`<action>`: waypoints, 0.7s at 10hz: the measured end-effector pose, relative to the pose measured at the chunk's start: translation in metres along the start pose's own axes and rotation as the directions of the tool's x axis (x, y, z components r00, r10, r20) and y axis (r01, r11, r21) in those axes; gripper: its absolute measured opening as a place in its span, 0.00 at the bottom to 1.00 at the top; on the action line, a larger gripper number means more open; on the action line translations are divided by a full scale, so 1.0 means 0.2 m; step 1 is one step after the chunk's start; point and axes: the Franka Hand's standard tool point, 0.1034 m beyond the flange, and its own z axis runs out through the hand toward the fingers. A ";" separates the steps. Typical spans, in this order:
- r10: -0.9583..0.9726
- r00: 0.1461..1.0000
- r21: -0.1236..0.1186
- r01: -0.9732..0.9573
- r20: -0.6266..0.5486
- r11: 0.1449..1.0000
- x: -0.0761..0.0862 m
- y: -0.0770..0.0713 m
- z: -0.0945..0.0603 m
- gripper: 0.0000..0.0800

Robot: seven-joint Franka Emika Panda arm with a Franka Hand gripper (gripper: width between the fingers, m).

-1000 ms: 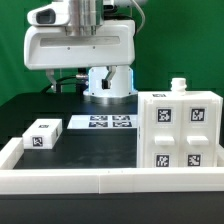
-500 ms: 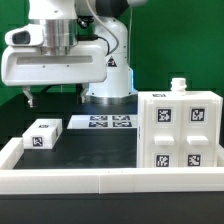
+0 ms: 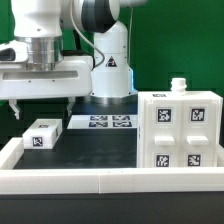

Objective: Assemble cabinet

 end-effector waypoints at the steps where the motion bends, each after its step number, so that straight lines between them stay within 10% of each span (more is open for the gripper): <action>1: -0.001 1.000 0.002 0.001 0.008 1.000 0.00 0.00 0.02 1.00; 7: -0.029 0.999 -0.008 0.029 0.027 1.000 -0.05 0.01 0.17 1.00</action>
Offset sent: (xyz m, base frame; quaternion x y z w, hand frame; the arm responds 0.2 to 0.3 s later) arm -0.0016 -0.0062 -0.0192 -0.0024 0.0142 -0.0058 0.9999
